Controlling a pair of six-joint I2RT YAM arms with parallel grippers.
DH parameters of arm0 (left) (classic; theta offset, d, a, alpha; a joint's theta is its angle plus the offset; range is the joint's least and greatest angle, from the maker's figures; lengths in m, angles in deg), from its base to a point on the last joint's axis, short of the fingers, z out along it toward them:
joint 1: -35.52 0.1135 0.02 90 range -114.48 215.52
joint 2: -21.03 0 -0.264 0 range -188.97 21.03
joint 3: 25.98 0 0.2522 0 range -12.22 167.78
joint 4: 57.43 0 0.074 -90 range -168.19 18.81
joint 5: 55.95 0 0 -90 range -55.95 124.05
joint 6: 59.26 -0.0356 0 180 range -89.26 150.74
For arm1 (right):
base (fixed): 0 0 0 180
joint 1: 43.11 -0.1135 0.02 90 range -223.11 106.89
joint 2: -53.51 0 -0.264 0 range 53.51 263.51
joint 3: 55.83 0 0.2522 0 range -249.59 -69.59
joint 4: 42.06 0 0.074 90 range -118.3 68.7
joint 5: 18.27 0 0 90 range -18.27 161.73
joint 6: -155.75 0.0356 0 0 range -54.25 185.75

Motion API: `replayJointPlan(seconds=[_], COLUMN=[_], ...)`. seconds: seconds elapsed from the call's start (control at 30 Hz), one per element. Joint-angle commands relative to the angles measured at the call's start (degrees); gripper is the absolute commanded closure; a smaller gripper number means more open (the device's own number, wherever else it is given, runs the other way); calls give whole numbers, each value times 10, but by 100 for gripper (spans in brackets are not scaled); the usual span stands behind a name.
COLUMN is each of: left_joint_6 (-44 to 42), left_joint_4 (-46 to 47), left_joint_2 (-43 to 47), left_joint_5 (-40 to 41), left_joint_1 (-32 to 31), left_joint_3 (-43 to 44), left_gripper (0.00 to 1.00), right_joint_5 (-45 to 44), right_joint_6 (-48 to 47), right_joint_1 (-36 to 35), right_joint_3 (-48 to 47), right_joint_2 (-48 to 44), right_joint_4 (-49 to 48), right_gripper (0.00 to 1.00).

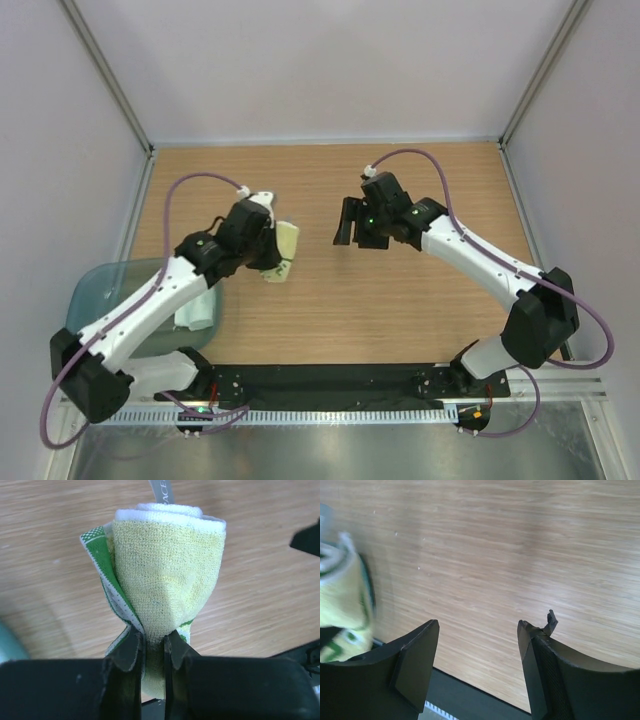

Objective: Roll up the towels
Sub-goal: Place the rolled towel into the container

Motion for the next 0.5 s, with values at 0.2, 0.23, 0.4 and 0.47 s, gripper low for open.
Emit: replayJointPlan(seconds=[0.2, 0.23, 0.4, 0.47], left_joint_6=[37, 36, -41, -76], left_joint_4=[-272, -277, -330, -290], left_joint_2=[158, 179, 158, 155], left_joint_5=[219, 229, 203, 129], left_joint_1=[154, 160, 243, 294], left_joint_3=[23, 28, 69, 63], left_gripper=[100, 100, 100, 100], right_joint_5=[57, 61, 74, 83], right_joint_6=[-10, -9, -11, -12], right_joint_1=[-47, -47, -49, -50], right_joint_3=[16, 20, 39, 48], right_joint_2=[19, 19, 8, 4], right_joint_4=[-33, -33, -38, -45], right_gripper=[29, 29, 29, 29])
